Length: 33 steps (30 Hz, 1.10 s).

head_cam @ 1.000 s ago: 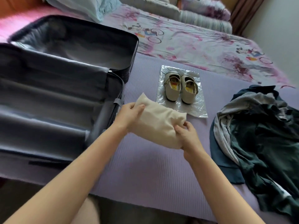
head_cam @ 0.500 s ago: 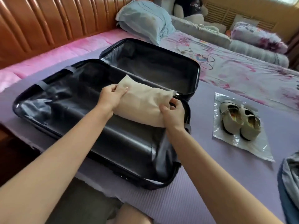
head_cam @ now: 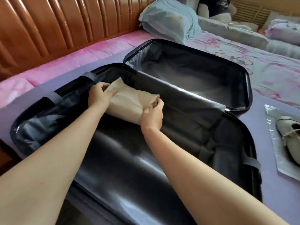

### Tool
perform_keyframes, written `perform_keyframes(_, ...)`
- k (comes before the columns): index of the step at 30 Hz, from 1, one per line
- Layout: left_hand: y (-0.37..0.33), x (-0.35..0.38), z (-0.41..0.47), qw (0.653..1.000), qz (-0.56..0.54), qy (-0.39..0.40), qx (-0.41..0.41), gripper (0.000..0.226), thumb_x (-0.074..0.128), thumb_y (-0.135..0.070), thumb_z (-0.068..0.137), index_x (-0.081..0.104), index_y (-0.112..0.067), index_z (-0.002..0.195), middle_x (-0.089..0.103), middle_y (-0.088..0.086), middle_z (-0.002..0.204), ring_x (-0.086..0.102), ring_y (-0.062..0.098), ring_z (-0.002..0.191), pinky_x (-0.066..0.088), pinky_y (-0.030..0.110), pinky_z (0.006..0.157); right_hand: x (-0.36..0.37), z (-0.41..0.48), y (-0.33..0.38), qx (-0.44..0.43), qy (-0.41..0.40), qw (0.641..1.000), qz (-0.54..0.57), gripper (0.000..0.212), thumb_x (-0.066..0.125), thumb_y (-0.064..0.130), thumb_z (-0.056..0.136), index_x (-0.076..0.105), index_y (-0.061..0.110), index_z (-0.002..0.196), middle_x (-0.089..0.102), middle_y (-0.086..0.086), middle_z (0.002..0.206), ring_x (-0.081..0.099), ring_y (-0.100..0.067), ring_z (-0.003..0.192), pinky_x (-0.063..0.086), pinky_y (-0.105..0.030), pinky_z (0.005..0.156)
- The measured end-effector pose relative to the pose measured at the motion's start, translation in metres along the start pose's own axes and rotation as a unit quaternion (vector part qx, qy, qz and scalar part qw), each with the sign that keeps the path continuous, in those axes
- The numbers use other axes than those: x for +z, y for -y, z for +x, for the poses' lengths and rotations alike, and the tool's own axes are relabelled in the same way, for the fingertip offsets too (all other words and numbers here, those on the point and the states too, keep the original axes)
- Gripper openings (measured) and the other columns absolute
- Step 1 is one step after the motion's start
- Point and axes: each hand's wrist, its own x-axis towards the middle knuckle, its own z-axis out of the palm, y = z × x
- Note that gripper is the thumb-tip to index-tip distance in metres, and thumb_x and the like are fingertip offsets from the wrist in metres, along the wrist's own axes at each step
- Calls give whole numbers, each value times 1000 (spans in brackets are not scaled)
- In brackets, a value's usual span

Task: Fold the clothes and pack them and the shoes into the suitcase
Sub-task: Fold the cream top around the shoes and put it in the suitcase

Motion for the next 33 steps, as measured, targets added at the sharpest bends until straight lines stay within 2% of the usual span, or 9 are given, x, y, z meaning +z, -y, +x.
perform_keyframes(4,12,6,5,999,19,-30,21,36,68,-26,83,60,-11,115,64,6,115,59,20,105,42,24,86,5,4,-12,-21,18,999,-25,58,47,19,96,21,20,148,41,-4,145,46,-24,125,38,-31,95)
perform_keyframes(7,14,7,3,996,63,-53,46,39,68,-27,83,59,-11,117,62,9,116,57,24,108,43,30,91,1,2,-15,-23,23,999,-14,64,52,24,94,19,15,149,34,-9,145,43,-26,125,34,-28,91)
perform_keyframes(12,6,-2,-8,976,146,-75,145,35,60,-23,89,58,-10,122,52,15,124,42,31,118,33,32,98,-11,-5,-20,-42,40,996,-67,88,60,42,87,3,25,152,11,-4,152,32,-24,134,39,-41,101)
perform_keyframes(15,-2,-4,-14,965,188,30,180,37,54,-29,92,57,-13,126,49,13,132,37,31,125,30,35,104,-15,-9,-22,-77,66,991,-92,83,61,43,87,10,31,151,9,2,155,30,-19,137,36,-37,102)
perform_keyframes(17,-1,-2,-19,947,255,136,139,49,47,-43,94,45,-20,138,36,9,146,27,27,137,23,38,110,-13,-12,-23,-69,90,987,-112,76,62,42,88,20,27,150,10,2,154,32,-20,136,40,-39,102)
perform_keyframes(19,4,0,-23,928,303,180,119,56,39,-49,95,32,-23,145,24,5,154,14,23,143,16,40,112,-10,-18,-22,-47,102,987,-111,70,63,40,88,29,20,147,18,-3,148,38,-25,131,46,-44,99)
perform_keyframes(25,4,1,-16,933,288,187,111,50,37,-40,99,32,-20,145,20,4,156,3,18,145,1,48,116,-4,-40,-7,-73,111,983,-126,49,57,10,92,38,7,137,24,-7,142,50,-24,117,42,-32,102)
perform_keyframes(29,6,0,-20,935,279,185,117,50,39,-37,99,31,-21,145,22,2,155,3,18,145,-4,44,116,-7,-43,-3,-70,112,983,-131,49,62,17,89,40,8,133,22,-7,142,49,-26,117,43,-35,101)
perform_keyframes(33,-6,-7,-29,957,215,131,147,50,49,-32,96,38,-16,142,29,8,152,15,23,143,9,38,117,-29,-33,5,-47,71,985,-148,65,63,31,86,32,17,141,21,-4,149,52,-26,116,47,-42,94)
